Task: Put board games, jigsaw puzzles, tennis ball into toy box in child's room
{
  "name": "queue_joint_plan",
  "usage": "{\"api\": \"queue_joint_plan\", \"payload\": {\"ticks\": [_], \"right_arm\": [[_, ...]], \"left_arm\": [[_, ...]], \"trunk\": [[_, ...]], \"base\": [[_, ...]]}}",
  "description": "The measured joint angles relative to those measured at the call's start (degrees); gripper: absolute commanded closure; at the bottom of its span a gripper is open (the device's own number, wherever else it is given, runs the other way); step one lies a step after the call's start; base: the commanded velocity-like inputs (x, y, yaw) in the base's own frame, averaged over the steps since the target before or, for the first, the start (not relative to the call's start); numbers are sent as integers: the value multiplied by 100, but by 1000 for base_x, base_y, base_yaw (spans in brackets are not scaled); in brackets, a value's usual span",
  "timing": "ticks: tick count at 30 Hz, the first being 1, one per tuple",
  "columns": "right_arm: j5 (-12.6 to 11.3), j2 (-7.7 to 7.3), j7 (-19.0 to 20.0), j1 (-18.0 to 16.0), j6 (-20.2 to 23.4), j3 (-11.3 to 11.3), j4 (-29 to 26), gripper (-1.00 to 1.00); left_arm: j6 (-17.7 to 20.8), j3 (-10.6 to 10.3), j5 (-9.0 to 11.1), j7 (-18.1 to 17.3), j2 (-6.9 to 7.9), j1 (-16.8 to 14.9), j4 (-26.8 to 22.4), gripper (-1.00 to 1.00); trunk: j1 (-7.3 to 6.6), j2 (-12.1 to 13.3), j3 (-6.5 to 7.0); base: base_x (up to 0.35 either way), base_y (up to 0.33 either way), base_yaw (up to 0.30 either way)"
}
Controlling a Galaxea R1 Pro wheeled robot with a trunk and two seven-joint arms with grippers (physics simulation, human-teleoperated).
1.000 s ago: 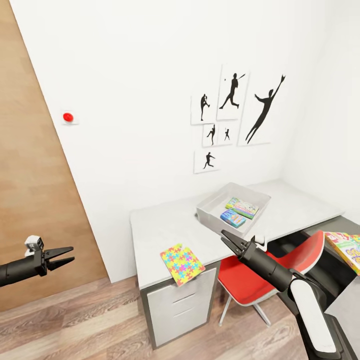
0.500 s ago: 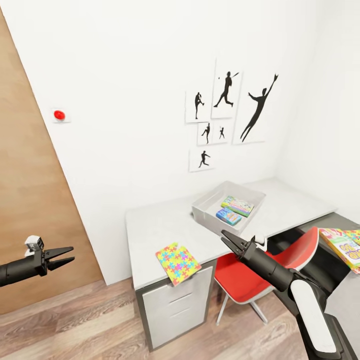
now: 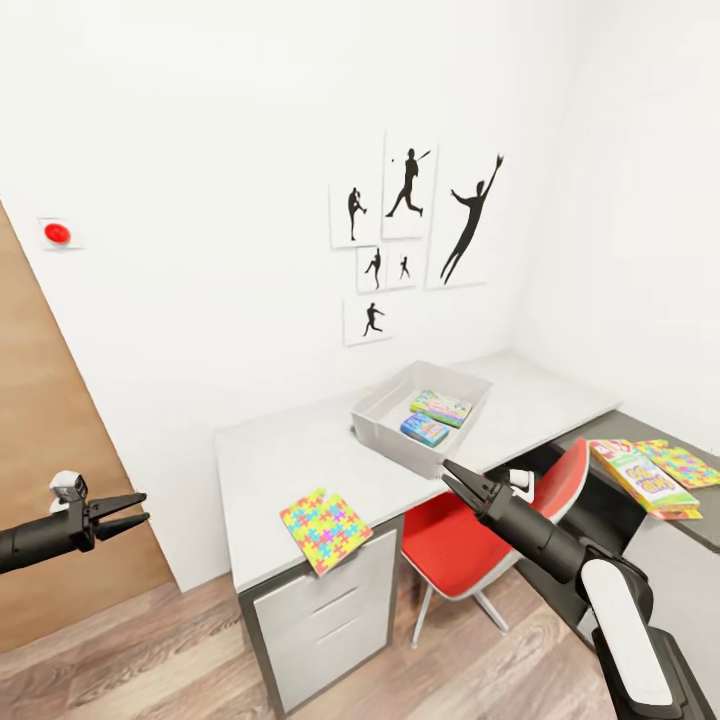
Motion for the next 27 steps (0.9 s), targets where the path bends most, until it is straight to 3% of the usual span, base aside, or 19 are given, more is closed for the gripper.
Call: {"api": "queue_joint_plan", "payload": {"ticks": [10, 27], "right_arm": [[1, 0, -1, -1, -4, 0, 4, -100], [3, 1, -38, -1, -16, 1, 39, -100]], "left_arm": [[-9, -8, 5, 2, -16, 1, -6, -100], [-16, -3, -3, 2, -20, 2, -8, -100]], "trunk": [[2, 1, 55], [0, 0, 62]], "base": [[-96, -127, -197], [-16, -85, -10]]}}
